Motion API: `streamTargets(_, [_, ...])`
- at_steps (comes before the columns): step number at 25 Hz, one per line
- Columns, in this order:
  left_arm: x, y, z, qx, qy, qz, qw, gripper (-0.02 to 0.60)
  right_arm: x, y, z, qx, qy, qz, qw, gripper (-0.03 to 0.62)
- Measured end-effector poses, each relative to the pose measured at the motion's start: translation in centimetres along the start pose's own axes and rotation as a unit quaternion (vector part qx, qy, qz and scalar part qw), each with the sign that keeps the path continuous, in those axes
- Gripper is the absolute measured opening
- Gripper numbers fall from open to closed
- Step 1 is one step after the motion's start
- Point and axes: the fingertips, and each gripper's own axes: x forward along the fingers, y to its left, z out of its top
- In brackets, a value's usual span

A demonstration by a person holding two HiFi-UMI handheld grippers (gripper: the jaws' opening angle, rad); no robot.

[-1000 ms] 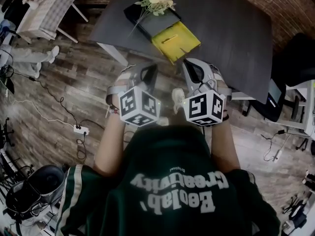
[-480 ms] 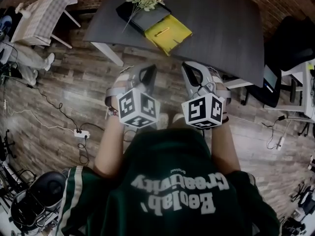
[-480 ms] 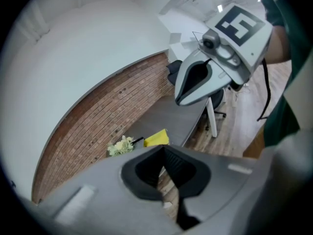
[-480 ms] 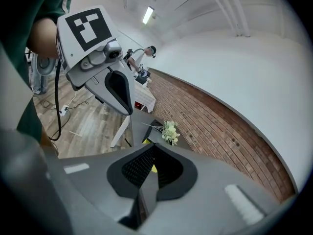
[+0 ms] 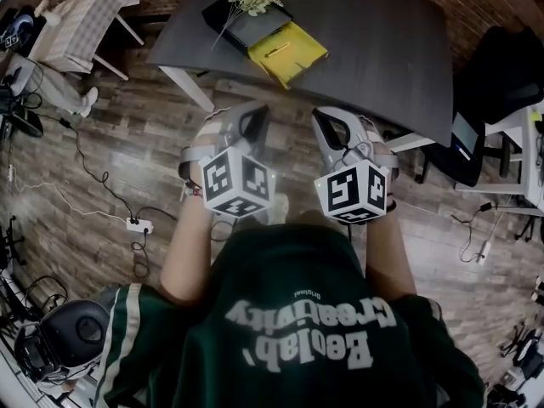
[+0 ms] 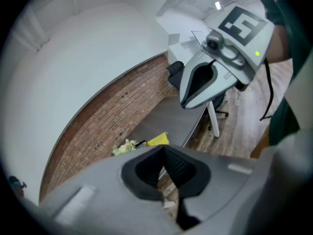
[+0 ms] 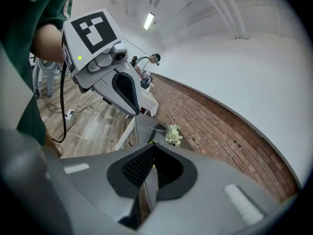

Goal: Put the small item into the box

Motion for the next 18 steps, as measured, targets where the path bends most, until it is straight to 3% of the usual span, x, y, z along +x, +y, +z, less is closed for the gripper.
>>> streamTargets(9, [-3.2,-4.3,3.2,-0.007,0.017,0.016,0.9997,0.002,-6.2,1.3,-1.6,-0.006,-0.016,0.014,1.0,0.006])
streamTargets(18, [-7.2,-11.4,6.7,-0.005,0.02,0.027,0.9994,0.002,-13.9,4.6,-4.8,-0.004,-0.025,0.011,1.0,0.006])
